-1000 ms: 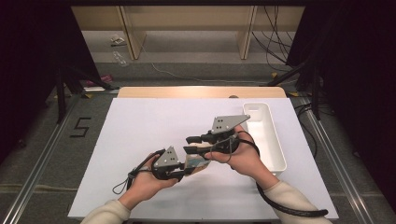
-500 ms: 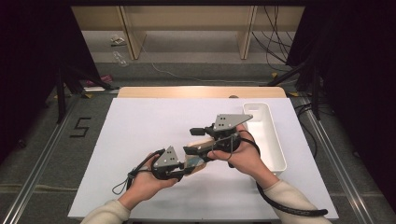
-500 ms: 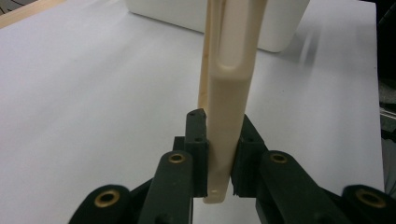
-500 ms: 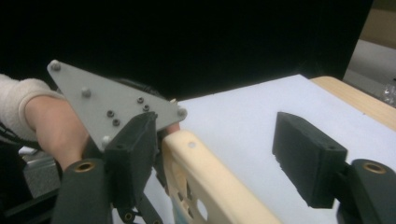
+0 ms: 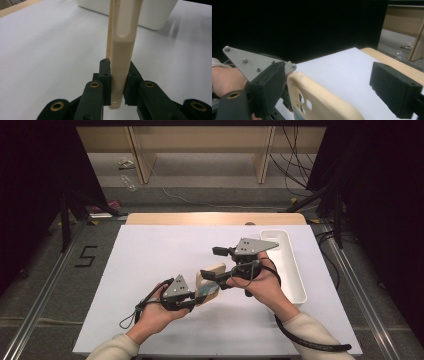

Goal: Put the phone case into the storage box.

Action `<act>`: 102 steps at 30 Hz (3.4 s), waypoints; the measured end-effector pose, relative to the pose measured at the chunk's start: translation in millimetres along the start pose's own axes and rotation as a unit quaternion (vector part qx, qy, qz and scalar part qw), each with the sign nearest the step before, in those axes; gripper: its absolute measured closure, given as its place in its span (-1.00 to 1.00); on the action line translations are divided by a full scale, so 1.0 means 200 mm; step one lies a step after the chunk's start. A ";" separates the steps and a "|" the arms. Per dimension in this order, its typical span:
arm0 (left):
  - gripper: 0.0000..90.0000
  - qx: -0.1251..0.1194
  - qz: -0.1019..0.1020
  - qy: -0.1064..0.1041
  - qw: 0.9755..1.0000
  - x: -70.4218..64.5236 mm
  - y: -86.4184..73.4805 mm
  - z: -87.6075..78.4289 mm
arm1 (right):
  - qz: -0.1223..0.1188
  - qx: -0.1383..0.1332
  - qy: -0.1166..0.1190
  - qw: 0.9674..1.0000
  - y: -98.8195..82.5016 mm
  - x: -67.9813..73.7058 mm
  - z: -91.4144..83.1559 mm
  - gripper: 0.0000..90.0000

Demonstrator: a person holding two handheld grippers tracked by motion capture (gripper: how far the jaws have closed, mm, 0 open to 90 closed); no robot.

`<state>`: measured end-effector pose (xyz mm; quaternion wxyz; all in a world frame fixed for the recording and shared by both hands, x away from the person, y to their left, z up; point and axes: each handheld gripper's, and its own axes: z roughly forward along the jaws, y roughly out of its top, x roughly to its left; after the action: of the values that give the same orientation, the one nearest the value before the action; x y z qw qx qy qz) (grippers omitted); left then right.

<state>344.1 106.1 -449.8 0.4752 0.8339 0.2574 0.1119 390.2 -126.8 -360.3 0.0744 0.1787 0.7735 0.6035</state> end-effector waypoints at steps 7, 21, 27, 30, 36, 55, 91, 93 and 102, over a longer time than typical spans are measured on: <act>0.75 -0.008 -0.021 0.028 0.999 0.02 0.00 -0.02 | 0.001 0.003 -0.015 1.000 -0.01 -0.01 0.00 -0.98; 0.75 -0.023 -0.053 0.068 0.996 0.03 0.01 -0.03 | 0.013 0.005 -0.056 0.998 -0.05 -0.02 0.02 -1.00; 0.75 -0.025 -0.059 0.077 0.995 0.02 0.02 -0.02 | 0.020 0.002 -0.067 0.998 -0.06 -0.02 0.03 -1.00; 0.75 -0.026 -0.062 0.080 0.995 0.02 0.02 -0.01 | 0.023 0.001 -0.071 0.997 -0.06 -0.01 0.04 -1.00; 0.75 -0.023 -0.068 0.083 0.994 0.00 0.03 0.01 | 0.036 -0.003 -0.085 0.996 -0.08 -0.01 0.05 -1.00; 0.75 -0.019 -0.069 0.084 0.994 -0.03 0.09 0.11 | 0.054 0.001 -0.120 0.991 -0.11 0.00 0.08 -1.00; 0.74 -0.025 -0.069 0.078 0.994 -0.05 0.11 0.12 | 0.046 -0.015 -0.149 0.988 -0.11 0.02 0.07 -0.73; 0.74 -0.026 -0.068 0.077 0.994 -0.05 0.11 0.12 | 0.046 -0.016 -0.149 0.988 -0.11 0.02 0.07 -0.73; 0.66 -0.024 -0.060 0.071 0.995 -0.06 0.11 0.11 | 0.049 -0.012 -0.147 0.988 -0.11 0.03 0.07 -0.73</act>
<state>350.7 75.8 -442.4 0.4817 0.7951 0.3374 0.1483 385.0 -116.5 -383.8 0.1600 0.3021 0.7370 0.5831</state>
